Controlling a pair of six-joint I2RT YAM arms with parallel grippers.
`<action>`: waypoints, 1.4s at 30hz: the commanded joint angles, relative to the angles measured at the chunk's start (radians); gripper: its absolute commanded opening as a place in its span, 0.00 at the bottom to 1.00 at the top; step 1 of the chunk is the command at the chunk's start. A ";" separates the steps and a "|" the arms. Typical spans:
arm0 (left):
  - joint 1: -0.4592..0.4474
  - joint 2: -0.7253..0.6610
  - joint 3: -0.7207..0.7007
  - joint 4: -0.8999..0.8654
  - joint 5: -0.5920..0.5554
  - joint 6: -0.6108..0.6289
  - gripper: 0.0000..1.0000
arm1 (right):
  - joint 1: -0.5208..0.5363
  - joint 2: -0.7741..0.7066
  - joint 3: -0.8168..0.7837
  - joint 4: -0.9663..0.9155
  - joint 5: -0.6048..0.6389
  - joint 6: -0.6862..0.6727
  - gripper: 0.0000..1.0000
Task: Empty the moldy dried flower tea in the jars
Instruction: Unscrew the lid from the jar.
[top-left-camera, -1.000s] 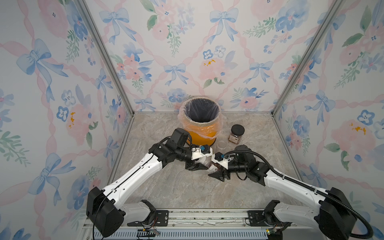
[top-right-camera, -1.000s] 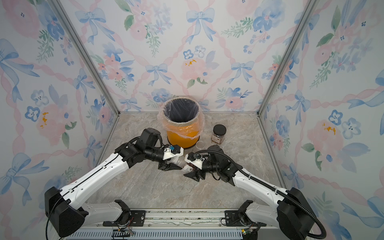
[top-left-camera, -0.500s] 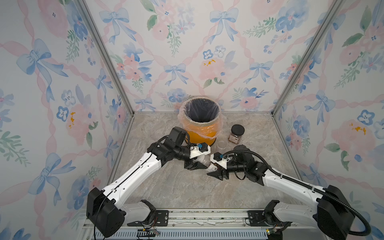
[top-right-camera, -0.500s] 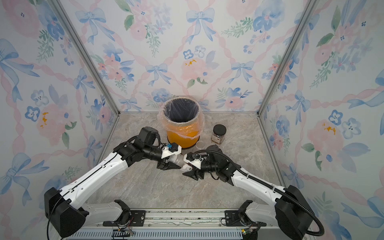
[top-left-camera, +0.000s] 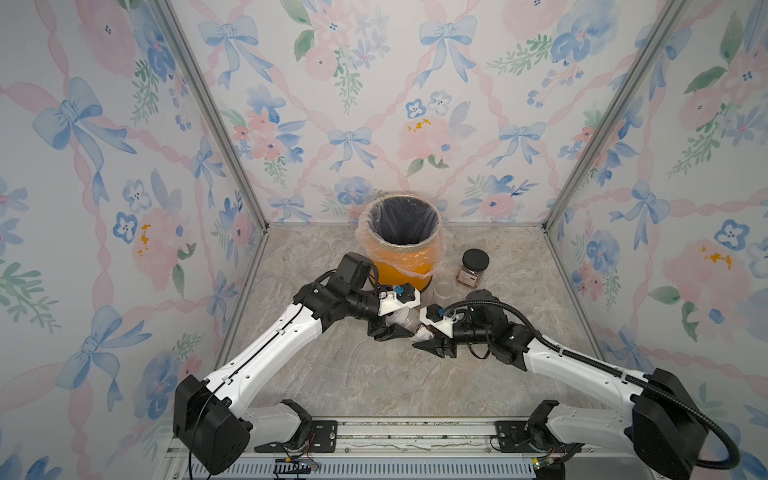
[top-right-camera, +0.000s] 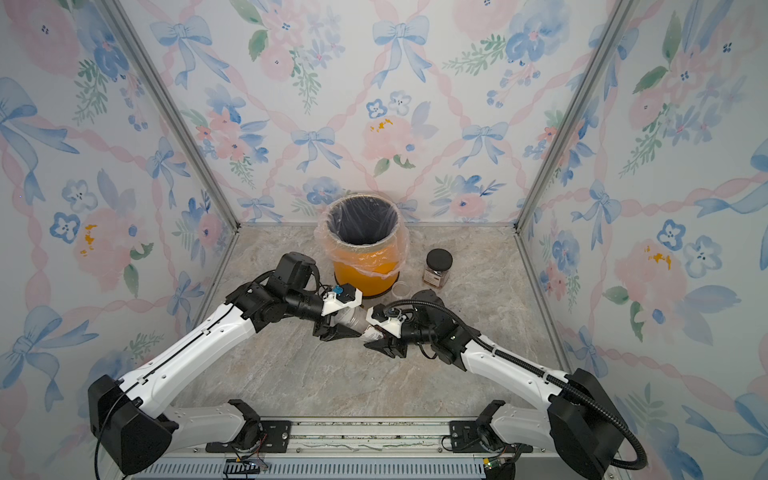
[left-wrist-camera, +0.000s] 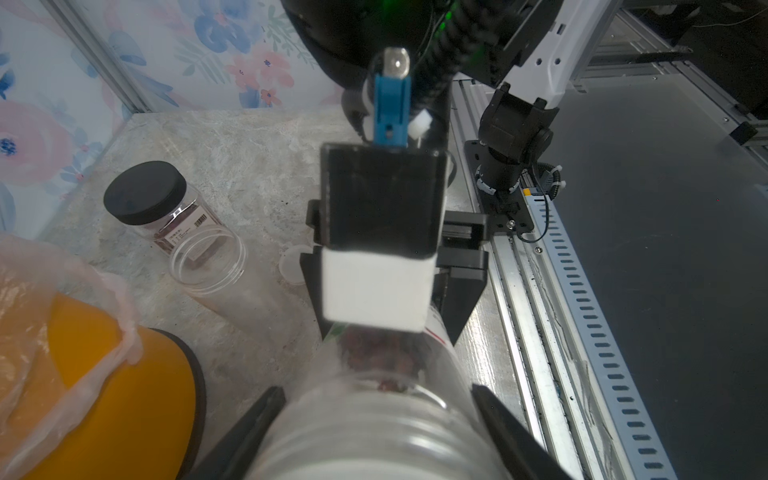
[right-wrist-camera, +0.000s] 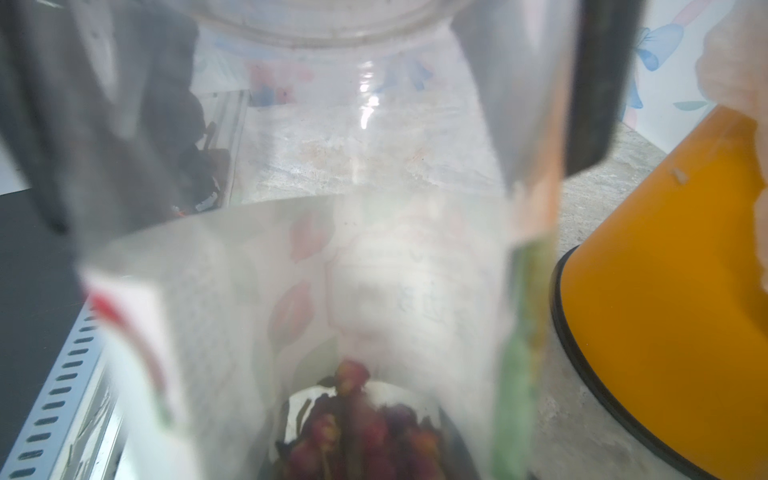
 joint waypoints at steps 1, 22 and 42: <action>0.008 -0.026 0.034 0.026 -0.037 0.012 0.81 | -0.010 0.003 -0.003 0.010 -0.002 0.010 0.50; 0.022 -0.128 -0.031 0.034 -0.052 0.079 0.92 | -0.063 -0.065 0.024 -0.191 0.022 -0.123 0.48; -0.019 -0.054 -0.052 0.034 -0.031 0.024 0.74 | -0.063 -0.058 0.059 -0.233 0.029 -0.160 0.49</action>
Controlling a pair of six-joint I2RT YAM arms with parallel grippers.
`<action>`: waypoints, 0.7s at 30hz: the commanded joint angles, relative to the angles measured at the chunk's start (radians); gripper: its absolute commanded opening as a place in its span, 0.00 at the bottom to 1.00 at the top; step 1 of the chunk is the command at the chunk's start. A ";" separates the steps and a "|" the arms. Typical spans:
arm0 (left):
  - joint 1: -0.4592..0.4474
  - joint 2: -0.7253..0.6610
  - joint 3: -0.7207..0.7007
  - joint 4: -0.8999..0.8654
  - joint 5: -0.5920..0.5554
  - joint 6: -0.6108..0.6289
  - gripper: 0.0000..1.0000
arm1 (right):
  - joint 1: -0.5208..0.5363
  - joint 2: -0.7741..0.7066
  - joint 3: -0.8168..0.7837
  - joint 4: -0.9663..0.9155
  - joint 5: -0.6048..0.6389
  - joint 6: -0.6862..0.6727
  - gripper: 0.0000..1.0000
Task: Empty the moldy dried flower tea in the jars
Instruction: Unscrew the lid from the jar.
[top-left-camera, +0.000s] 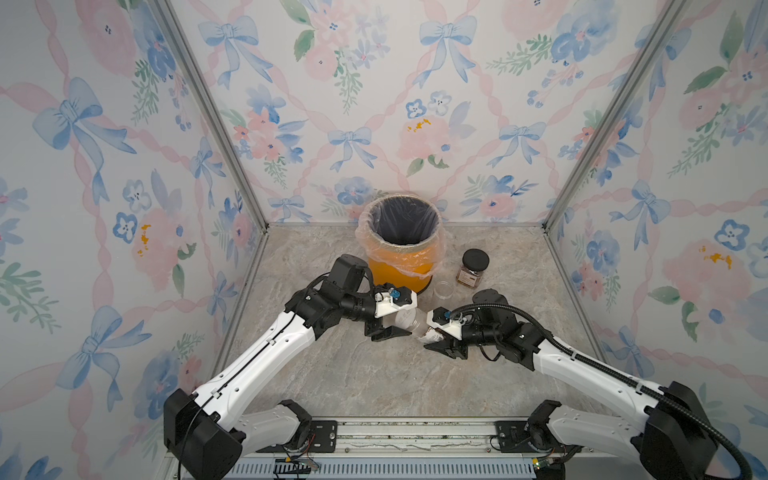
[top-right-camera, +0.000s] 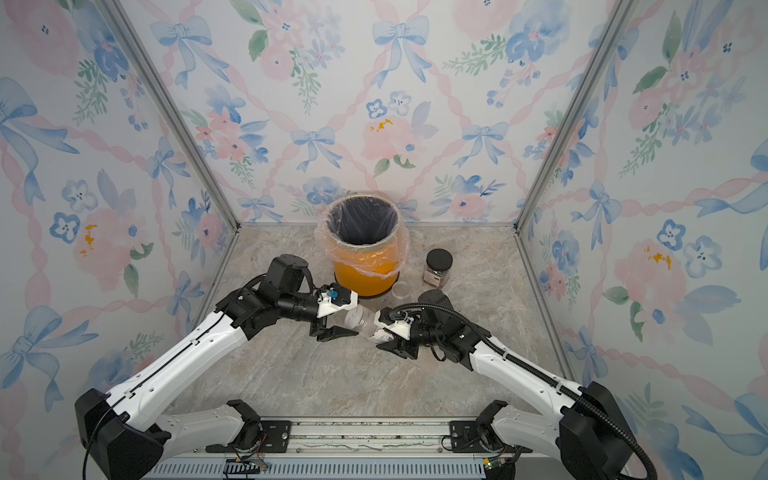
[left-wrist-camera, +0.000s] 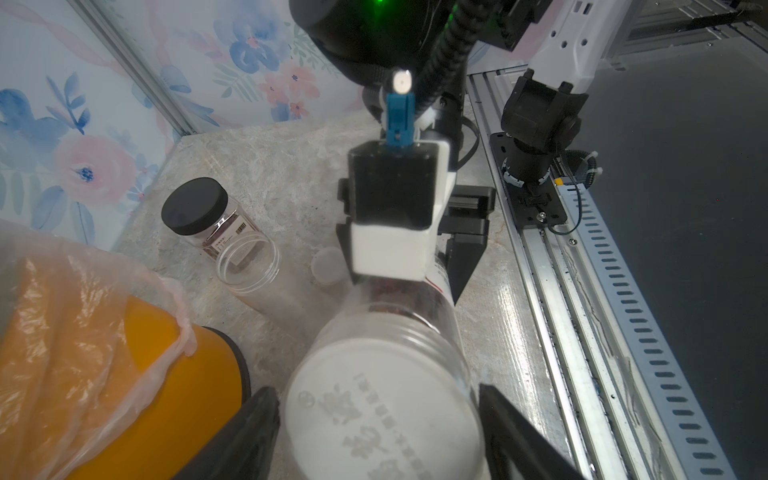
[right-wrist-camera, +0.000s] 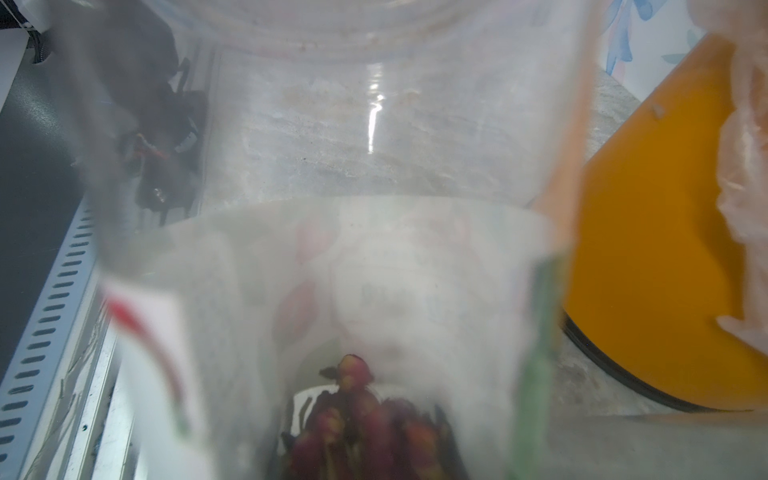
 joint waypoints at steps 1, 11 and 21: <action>-0.012 0.012 -0.011 -0.007 0.020 -0.013 0.71 | -0.002 0.009 0.041 -0.013 -0.014 -0.029 0.49; -0.014 -0.006 -0.008 -0.005 -0.004 -0.006 0.66 | -0.002 0.030 0.042 -0.020 -0.011 -0.036 0.49; -0.014 0.019 0.025 -0.005 0.008 -0.129 0.40 | 0.022 0.028 0.023 0.027 0.081 -0.051 0.48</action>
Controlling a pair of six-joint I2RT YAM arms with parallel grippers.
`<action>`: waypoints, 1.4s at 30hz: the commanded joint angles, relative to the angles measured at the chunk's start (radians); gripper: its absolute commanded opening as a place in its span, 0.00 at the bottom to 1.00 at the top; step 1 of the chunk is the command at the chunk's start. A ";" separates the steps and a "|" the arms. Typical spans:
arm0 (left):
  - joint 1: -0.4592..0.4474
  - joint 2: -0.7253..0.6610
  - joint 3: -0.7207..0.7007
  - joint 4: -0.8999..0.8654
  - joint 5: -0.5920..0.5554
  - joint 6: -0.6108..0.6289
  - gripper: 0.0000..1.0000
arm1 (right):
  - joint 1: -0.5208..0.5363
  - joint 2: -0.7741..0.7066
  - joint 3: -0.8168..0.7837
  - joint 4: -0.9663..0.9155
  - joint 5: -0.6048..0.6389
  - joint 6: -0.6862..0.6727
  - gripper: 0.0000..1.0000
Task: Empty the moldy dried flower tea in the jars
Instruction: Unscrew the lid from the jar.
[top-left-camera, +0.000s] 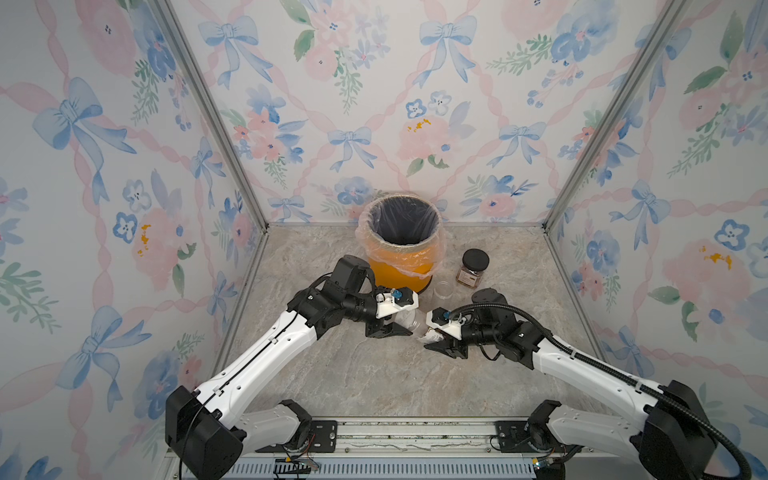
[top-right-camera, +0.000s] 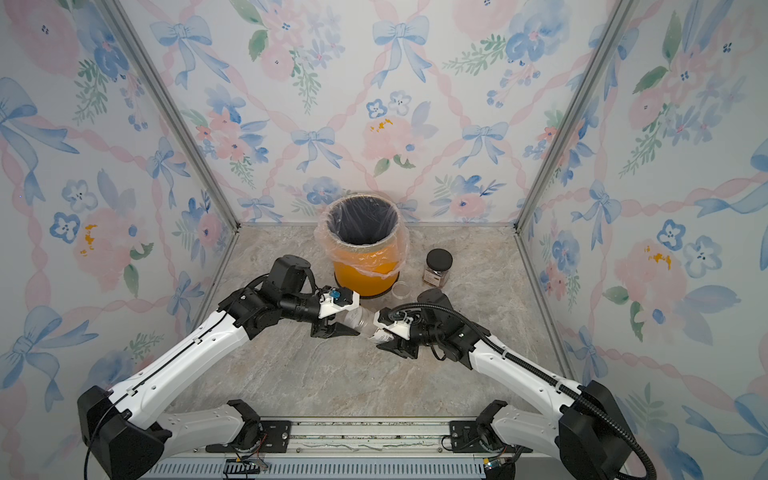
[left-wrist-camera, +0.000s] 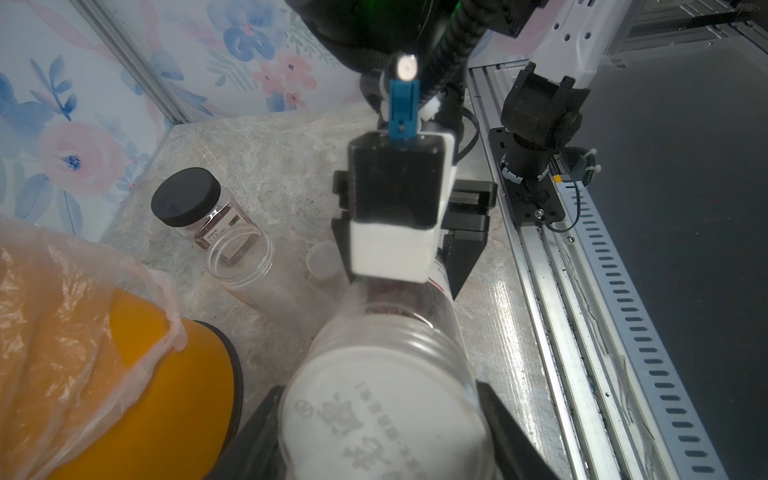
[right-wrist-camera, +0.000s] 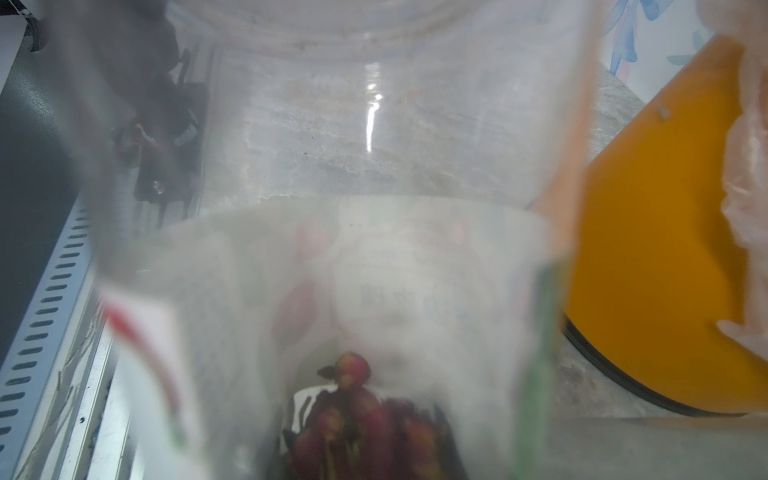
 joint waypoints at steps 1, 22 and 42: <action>-0.008 0.015 0.034 -0.001 0.021 -0.128 0.40 | 0.023 0.018 0.007 0.059 0.089 -0.029 0.48; -0.060 0.028 0.089 -0.001 -0.296 -0.874 0.34 | 0.232 0.070 -0.181 0.564 0.542 0.109 0.43; -0.076 0.037 0.075 -0.002 -0.369 -1.128 0.61 | 0.341 0.173 -0.208 0.737 0.625 0.152 0.41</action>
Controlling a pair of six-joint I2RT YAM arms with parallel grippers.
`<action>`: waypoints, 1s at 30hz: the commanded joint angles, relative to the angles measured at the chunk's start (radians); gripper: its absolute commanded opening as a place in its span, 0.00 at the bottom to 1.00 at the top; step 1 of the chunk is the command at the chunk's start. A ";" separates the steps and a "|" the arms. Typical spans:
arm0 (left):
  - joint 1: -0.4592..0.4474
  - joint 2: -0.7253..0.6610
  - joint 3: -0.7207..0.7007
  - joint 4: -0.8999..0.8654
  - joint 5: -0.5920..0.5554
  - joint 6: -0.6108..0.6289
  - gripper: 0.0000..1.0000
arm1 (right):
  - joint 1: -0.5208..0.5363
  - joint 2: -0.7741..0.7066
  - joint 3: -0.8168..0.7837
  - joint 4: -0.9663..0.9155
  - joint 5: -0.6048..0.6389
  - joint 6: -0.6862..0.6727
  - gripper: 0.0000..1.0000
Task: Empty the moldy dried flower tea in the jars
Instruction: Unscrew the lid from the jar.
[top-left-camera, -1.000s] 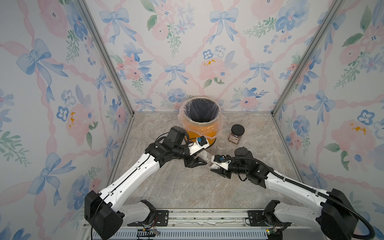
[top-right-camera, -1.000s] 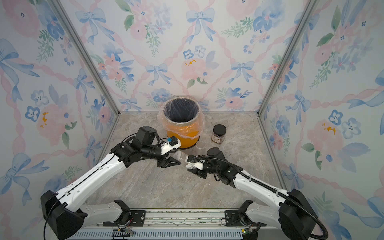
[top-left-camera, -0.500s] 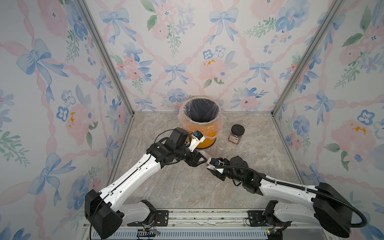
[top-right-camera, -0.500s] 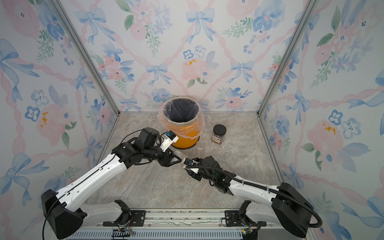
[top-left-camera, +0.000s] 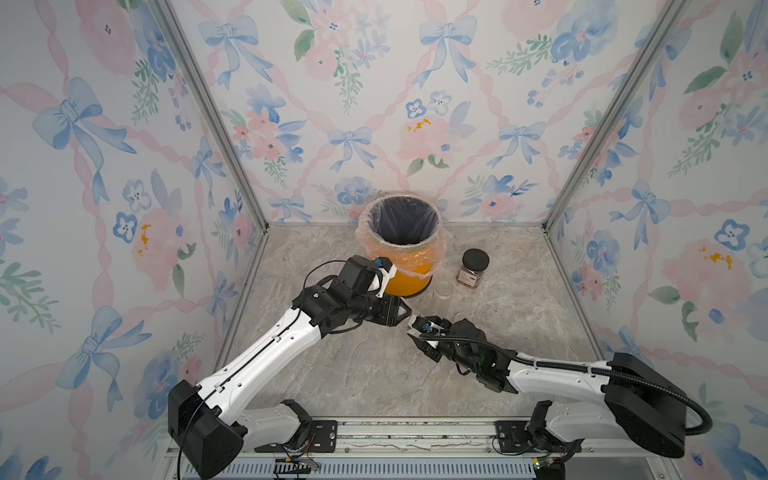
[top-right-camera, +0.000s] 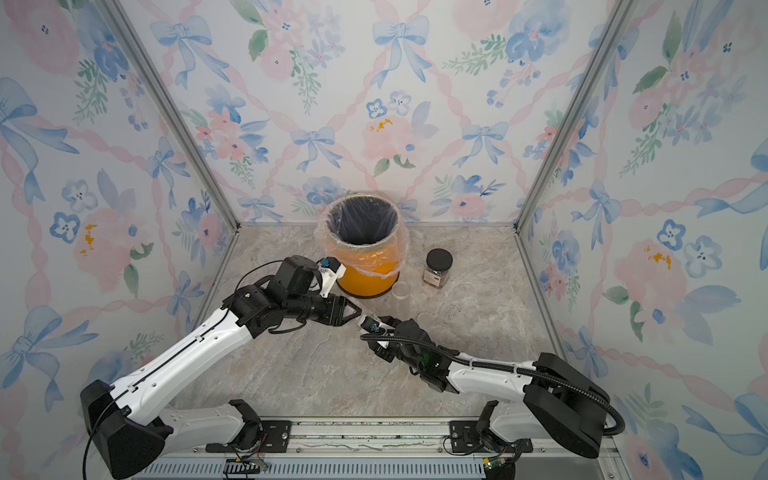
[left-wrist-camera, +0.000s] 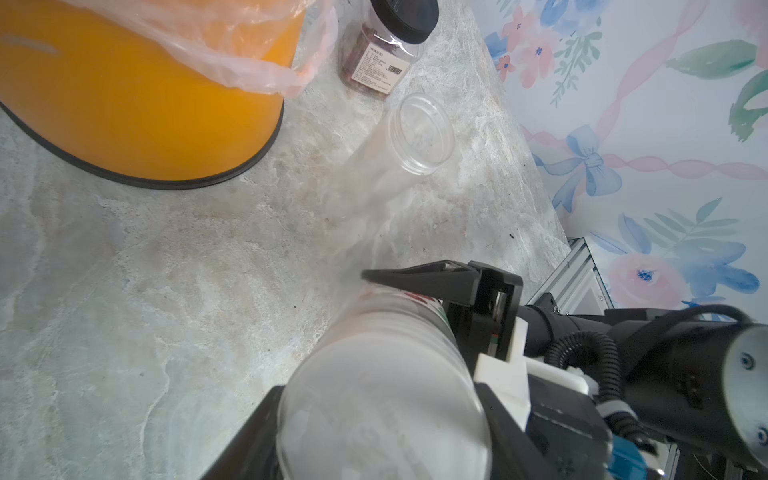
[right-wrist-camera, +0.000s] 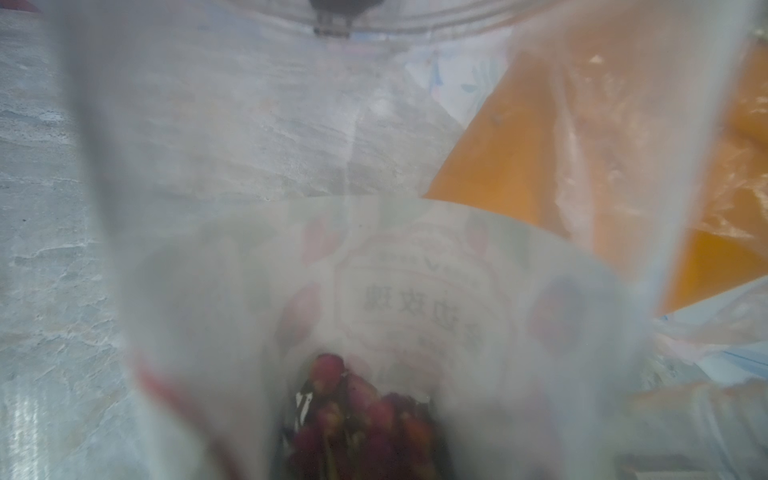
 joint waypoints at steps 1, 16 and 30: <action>-0.013 0.011 0.020 0.080 0.025 0.025 0.65 | 0.033 0.006 -0.003 0.066 -0.085 -0.025 0.41; 0.025 -0.069 0.089 0.081 -0.027 0.482 0.98 | -0.109 -0.132 -0.019 -0.108 -0.318 0.017 0.39; 0.041 -0.193 0.039 0.079 0.186 0.924 0.98 | -0.224 -0.221 -0.031 -0.173 -0.509 0.059 0.39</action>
